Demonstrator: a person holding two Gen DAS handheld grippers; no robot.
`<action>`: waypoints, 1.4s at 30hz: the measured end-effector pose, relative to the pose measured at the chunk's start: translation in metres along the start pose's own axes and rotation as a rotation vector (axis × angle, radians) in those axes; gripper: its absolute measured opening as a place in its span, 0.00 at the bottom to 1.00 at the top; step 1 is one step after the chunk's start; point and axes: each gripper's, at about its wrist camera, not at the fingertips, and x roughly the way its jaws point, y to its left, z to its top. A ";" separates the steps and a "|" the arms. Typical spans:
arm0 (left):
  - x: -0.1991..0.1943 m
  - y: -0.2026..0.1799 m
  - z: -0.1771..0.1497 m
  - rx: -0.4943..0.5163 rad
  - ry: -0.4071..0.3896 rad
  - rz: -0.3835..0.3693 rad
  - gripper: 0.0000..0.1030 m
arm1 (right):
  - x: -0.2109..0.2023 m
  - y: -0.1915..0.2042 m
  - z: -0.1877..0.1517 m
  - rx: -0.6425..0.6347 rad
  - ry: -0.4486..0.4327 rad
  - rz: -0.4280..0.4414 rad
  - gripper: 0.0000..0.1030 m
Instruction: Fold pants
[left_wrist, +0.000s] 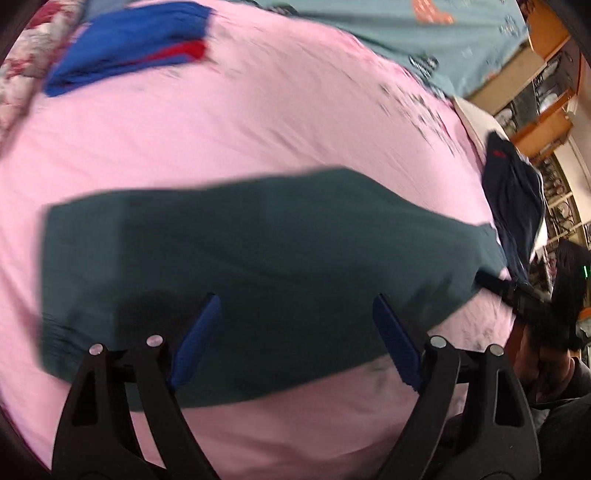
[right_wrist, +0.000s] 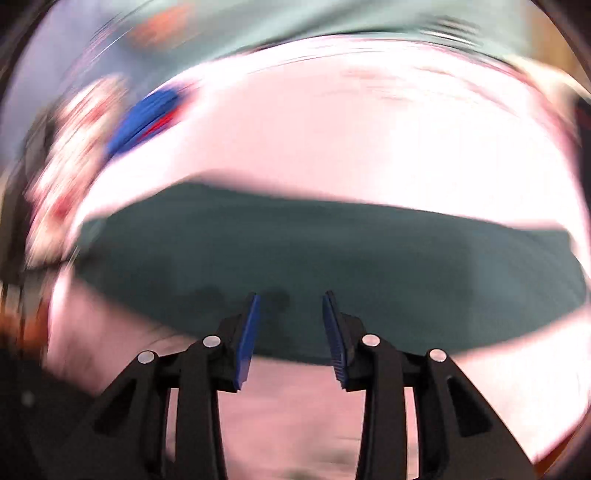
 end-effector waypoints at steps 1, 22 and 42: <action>0.005 -0.012 -0.001 0.012 0.008 0.006 0.83 | -0.007 -0.025 0.001 0.055 -0.018 -0.043 0.35; 0.049 -0.185 0.018 0.089 0.043 0.186 0.89 | 0.015 -0.264 0.064 -0.014 -0.007 -0.037 0.35; 0.056 -0.205 0.019 0.052 0.047 0.246 0.90 | 0.011 -0.272 0.077 0.051 0.030 0.212 0.11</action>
